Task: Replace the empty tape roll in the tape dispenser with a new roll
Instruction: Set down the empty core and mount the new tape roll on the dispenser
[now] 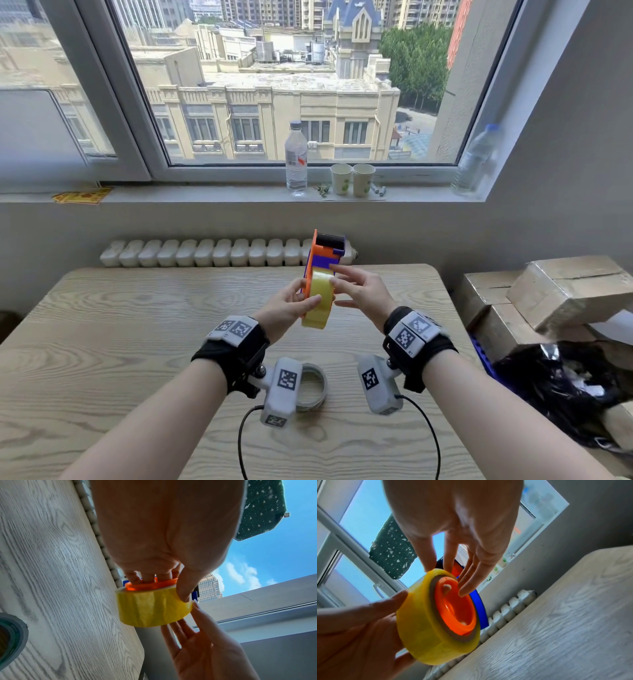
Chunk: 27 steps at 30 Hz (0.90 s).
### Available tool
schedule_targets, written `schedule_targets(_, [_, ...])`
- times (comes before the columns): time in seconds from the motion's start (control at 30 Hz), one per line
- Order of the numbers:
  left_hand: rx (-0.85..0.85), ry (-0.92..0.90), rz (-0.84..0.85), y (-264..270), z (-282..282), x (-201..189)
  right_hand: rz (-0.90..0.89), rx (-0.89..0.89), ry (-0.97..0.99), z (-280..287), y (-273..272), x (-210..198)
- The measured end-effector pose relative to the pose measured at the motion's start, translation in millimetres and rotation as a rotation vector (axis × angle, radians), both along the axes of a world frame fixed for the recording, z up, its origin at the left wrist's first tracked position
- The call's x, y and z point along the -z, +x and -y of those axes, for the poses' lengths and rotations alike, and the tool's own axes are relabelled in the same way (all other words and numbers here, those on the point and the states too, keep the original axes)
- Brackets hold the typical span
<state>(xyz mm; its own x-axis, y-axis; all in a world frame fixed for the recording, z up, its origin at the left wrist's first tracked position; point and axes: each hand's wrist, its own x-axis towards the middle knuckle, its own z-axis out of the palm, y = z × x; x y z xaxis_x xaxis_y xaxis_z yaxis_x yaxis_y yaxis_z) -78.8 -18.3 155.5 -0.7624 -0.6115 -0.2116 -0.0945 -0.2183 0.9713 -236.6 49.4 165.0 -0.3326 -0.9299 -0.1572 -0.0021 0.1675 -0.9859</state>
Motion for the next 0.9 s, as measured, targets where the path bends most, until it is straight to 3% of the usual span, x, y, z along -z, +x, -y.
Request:
schedule_targets(0.37, [0.018,-0.023,0.050,7.2,3.1,5.5,-0.617,-0.074,-0.082,10.2,-1.7,-0.8])
schedule_targets(0.9, [-0.003,-0.022,0.080,10.8,0.7,9.0,-0.777,-0.114,-0.070,11.1,4.6,1.7])
